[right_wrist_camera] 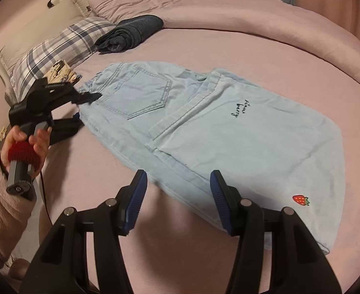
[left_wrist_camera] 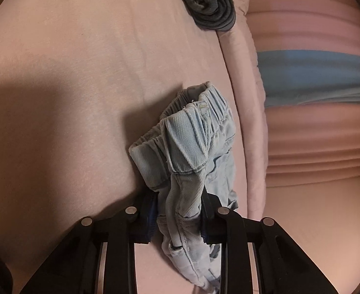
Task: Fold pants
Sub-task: 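Grasp the elastic waistband with the left tool and lift it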
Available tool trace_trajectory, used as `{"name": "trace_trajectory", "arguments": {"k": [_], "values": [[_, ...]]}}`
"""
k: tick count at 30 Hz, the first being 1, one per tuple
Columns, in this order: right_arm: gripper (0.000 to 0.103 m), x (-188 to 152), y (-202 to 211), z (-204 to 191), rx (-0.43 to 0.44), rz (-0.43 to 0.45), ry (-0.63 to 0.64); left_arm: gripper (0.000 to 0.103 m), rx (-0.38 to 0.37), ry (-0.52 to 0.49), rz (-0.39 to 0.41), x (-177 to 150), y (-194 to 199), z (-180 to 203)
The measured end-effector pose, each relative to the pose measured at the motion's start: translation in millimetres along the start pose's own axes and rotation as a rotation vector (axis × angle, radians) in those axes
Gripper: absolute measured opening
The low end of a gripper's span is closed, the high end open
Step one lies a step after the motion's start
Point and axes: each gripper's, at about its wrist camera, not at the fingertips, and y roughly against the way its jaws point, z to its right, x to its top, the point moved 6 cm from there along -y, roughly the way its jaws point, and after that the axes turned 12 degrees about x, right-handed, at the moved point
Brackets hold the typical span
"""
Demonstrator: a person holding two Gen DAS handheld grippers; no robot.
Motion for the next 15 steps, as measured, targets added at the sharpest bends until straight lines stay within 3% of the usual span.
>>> {"name": "trace_trajectory", "arguments": {"k": [4, 11, 15], "values": [[0.05, 9.6, 2.7, 2.3, 0.006, 0.025, -0.005, 0.022, -0.007, -0.033, 0.021, -1.6, 8.2, 8.8], [0.02, 49.8, -17.4, 5.1, -0.003, 0.059, -0.006, 0.019, 0.009, -0.179, 0.094, -12.7, 27.2, 34.9], [0.012, 58.6, -65.9, 21.6, -0.006, -0.049, -0.101, 0.018, -0.013, -0.292, 0.124, -26.8, 36.3, 60.2]]}}
